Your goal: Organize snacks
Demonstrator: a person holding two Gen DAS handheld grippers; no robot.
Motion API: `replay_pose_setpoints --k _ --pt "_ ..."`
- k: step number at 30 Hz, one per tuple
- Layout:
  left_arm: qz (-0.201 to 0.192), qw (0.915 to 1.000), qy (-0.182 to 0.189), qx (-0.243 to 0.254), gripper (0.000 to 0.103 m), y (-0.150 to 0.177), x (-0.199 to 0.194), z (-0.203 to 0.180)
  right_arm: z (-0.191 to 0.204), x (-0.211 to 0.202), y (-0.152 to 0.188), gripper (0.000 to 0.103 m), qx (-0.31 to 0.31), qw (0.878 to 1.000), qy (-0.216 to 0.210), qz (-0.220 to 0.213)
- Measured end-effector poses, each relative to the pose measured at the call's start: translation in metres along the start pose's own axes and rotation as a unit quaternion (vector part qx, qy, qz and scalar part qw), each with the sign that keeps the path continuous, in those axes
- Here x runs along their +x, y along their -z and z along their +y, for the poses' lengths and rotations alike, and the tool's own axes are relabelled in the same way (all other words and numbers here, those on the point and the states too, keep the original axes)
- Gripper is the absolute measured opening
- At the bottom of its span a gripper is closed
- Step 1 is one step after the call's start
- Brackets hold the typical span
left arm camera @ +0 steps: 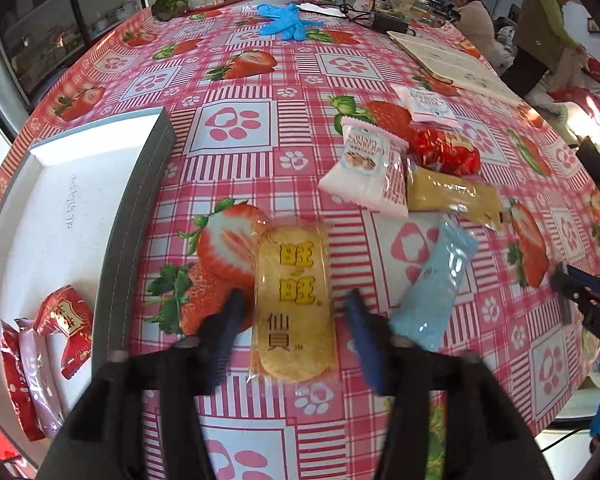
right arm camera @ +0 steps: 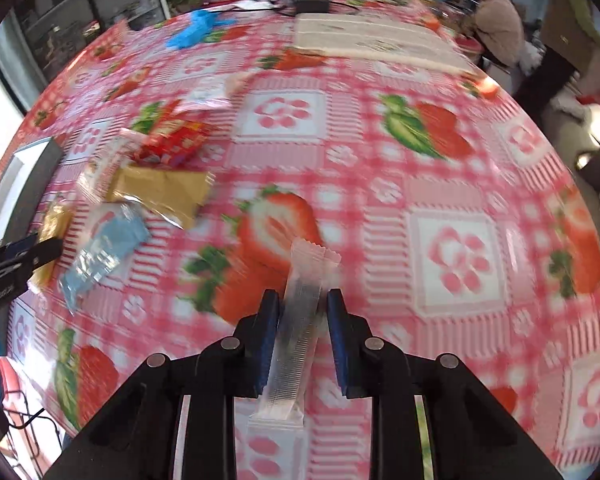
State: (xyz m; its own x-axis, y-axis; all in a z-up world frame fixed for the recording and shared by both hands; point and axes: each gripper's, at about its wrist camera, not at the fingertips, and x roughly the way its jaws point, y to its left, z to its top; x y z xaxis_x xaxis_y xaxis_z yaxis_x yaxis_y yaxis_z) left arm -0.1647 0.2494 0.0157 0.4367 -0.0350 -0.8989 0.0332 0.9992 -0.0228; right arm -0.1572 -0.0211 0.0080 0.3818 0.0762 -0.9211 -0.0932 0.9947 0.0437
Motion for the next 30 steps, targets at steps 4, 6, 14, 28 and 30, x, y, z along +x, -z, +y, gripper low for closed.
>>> replay_pose_setpoints --k 4,6,14,28,30 --pt "-0.002 1.0 -0.009 0.002 0.081 -0.002 0.004 0.005 -0.015 -0.009 0.016 0.062 0.011 1.0 -0.007 0.004" --pt "-0.001 0.9999 -0.012 0.006 0.083 -0.006 0.008 0.004 -0.022 -0.01 0.02 0.099 0.024 1.0 0.0 -0.003" --pt "-0.024 0.9996 -0.014 -0.001 0.102 -0.004 0.016 -0.005 -0.014 0.003 0.012 0.101 0.032 0.999 0.002 0.011" --pt "-0.088 0.996 -0.013 0.001 0.103 0.01 0.013 -0.006 -0.003 0.007 0.023 0.103 0.006 0.999 0.017 -0.045" --pt "-0.09 0.9958 -0.015 0.0 0.103 0.01 0.013 -0.007 -0.003 0.005 0.026 0.103 0.007 0.998 0.018 -0.052"
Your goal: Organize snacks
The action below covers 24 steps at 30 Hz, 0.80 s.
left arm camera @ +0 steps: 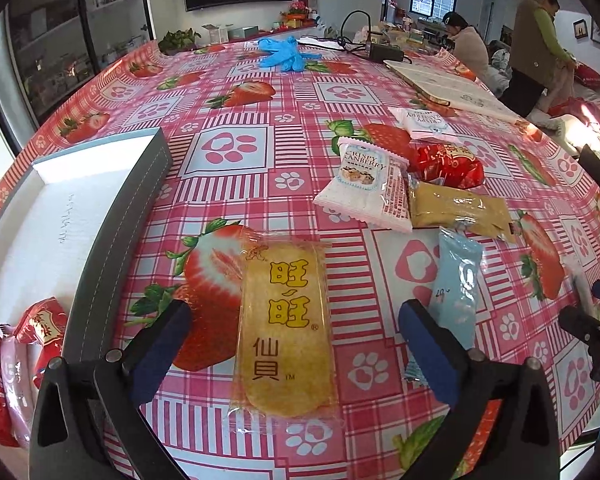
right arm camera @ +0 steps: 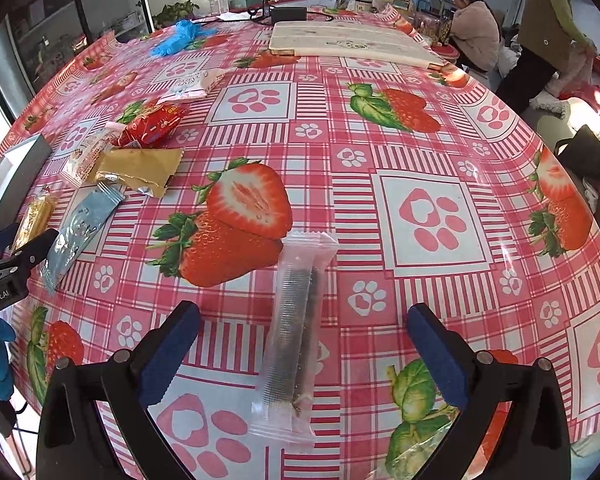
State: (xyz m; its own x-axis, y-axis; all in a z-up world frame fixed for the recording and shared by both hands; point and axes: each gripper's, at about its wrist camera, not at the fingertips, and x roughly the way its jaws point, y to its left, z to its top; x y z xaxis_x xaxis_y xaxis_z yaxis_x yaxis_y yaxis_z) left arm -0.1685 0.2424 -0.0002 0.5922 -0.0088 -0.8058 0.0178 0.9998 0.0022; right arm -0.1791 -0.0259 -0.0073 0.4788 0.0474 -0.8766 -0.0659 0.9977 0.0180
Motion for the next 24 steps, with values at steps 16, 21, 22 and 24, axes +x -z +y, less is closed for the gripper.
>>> replay_pose_setpoints --k 16,21,22,24 --pt "-0.001 1.0 0.0 0.001 0.103 0.0016 -0.0006 -0.0001 0.0013 -0.0037 0.0093 0.103 0.003 0.999 0.003 -0.04" --pt "-0.001 1.0 0.0 0.001 0.103 0.0019 -0.0008 0.0 0.0012 -0.0034 0.0086 0.103 0.002 0.999 0.003 -0.042" --pt "-0.002 1.0 0.0 0.001 0.103 0.002 -0.0008 -0.0001 0.0013 -0.0034 0.0084 0.103 0.002 0.999 0.003 -0.041" --pt "-0.002 1.0 0.0 0.001 0.103 0.0021 -0.0009 0.0001 0.0013 -0.0035 0.0086 0.103 0.002 0.999 0.003 -0.042"
